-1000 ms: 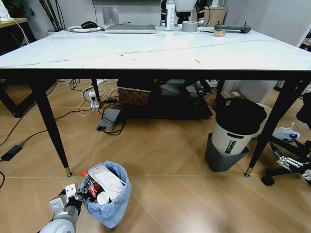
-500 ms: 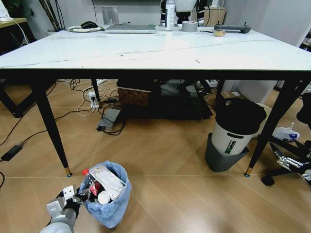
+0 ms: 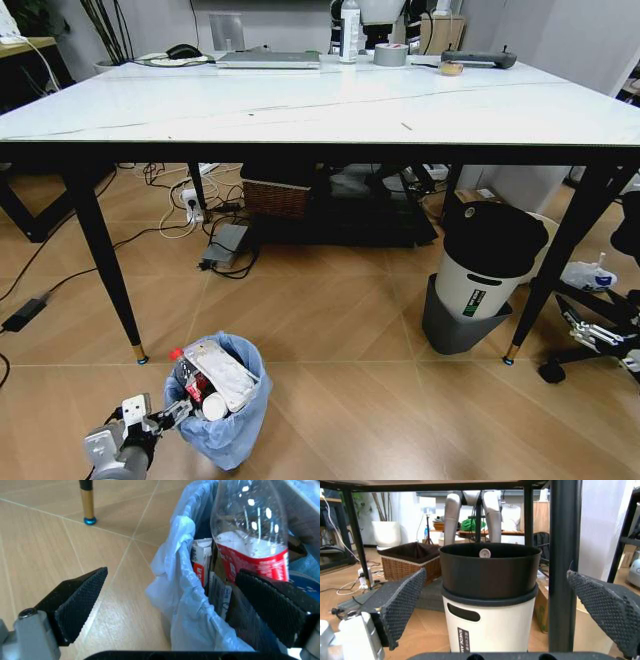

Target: Pick up the trash bin and place the trash from the table into it.

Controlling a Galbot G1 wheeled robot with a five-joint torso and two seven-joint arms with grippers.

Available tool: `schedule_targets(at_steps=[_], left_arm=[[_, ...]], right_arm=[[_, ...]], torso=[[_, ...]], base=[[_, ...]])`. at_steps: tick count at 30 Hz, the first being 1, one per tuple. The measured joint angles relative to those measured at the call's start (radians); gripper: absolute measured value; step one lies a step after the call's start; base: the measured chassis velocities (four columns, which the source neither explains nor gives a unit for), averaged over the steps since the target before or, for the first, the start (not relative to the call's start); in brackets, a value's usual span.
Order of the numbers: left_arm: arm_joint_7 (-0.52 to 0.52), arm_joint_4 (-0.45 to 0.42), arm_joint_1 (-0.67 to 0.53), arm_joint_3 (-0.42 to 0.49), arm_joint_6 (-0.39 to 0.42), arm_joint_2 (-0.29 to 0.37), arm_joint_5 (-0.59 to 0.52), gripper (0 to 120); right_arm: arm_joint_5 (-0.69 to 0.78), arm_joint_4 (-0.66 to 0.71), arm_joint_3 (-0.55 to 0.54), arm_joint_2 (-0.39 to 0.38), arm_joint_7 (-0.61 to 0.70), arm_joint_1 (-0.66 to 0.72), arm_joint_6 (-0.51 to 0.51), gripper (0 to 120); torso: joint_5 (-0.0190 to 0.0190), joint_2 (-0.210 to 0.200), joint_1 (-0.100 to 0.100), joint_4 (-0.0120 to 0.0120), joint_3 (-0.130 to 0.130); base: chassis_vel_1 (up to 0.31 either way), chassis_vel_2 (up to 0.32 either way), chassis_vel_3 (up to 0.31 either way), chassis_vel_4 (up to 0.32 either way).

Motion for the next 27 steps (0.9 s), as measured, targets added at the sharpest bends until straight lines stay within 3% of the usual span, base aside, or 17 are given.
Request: schedule_targets(at_steps=[11, 27], left_arm=[[-0.006, -0.102, 0.054, -0.018, -0.009, -0.010, 0.033, 100], [0.074, -0.253, 0.111, -0.056, -0.062, -0.041, 0.227, 100]], right_arm=[[0.000, 0.000, 0.000, 0.000, 0.000, 0.000, 0.000, 100], [0.000, 0.000, 0.000, 0.000, 0.000, 0.000, 0.000, 100]], torso=[[0.0000, 0.000, 0.000, -0.0001, 0.000], [0.0000, 0.000, 0.000, -0.0001, 0.000]], base=[[0.000, 0.000, 0.000, 0.000], [0.000, 0.000, 0.000, 0.000]])
